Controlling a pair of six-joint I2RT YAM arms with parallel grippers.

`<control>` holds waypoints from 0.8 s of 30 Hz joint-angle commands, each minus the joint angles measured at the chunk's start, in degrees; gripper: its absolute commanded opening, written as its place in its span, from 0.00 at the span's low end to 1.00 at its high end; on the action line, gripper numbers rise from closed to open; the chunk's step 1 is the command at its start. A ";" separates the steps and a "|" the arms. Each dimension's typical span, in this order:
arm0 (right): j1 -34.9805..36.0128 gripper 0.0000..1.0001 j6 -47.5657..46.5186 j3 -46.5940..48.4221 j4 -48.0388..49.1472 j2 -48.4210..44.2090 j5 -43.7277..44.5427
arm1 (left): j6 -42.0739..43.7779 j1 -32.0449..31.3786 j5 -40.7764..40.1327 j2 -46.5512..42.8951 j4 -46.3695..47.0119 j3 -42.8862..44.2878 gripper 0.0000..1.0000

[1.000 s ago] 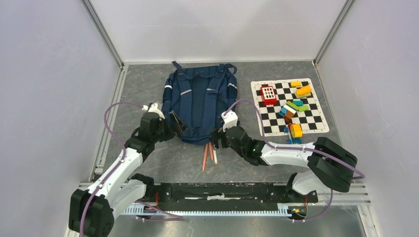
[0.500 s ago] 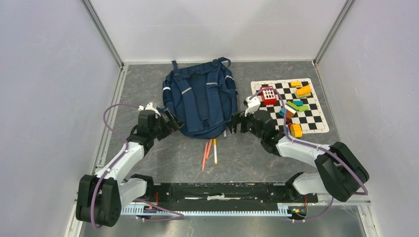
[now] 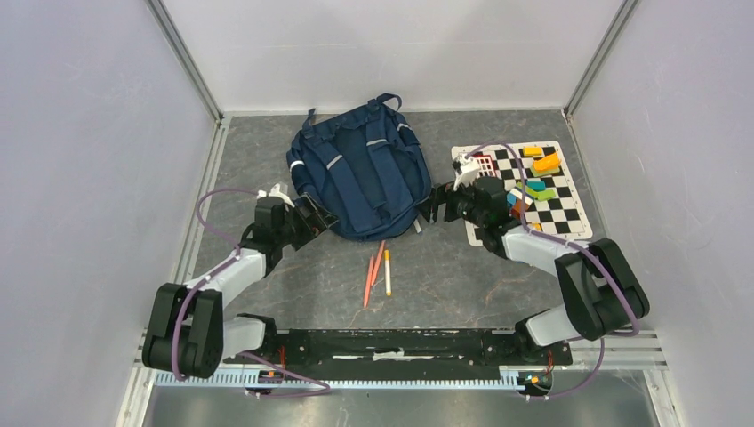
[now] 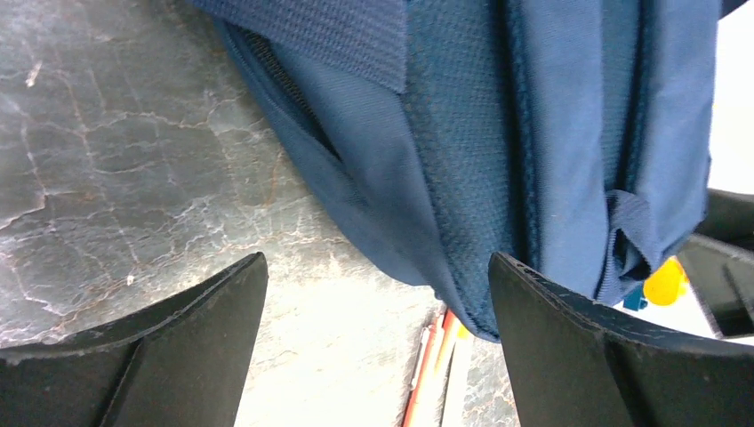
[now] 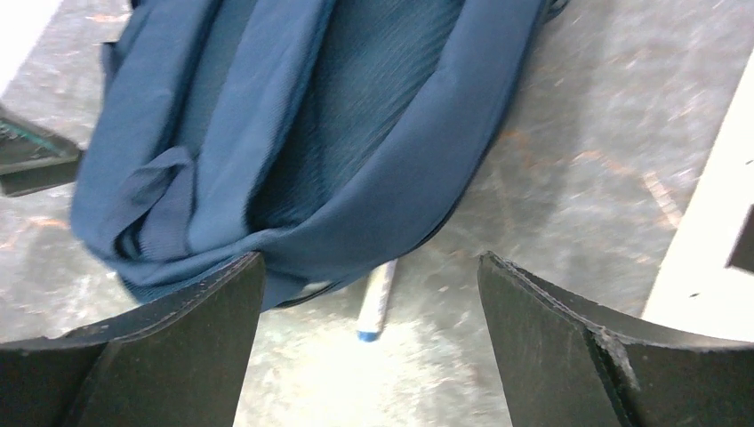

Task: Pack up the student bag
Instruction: Adjust the student bag at the center of the board.

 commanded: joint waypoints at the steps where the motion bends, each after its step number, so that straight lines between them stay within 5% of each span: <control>1: 3.24 0.95 13.58 -6.96 13.51 -2.25 -3.28 | 0.60 -0.21 2.33 -2.60 4.22 0.07 0.98; 7: 8.69 0.94 24.12 -10.67 25.85 -0.32 0.02 | 4.75 -2.76 2.79 -5.81 -1.20 2.48 0.98; 17: 10.01 0.87 27.65 0.24 20.24 8.72 2.78 | 28.13 -5.87 -1.28 -7.93 -36.68 26.25 1.00; 19: 9.95 0.71 27.05 2.81 18.35 9.24 3.07 | 34.36 -6.65 -2.84 -7.54 -38.96 28.66 1.00; 24: 9.67 0.15 25.55 8.76 11.53 7.44 5.12 | 50.90 -14.44 -10.16 -9.03 -32.79 25.45 0.99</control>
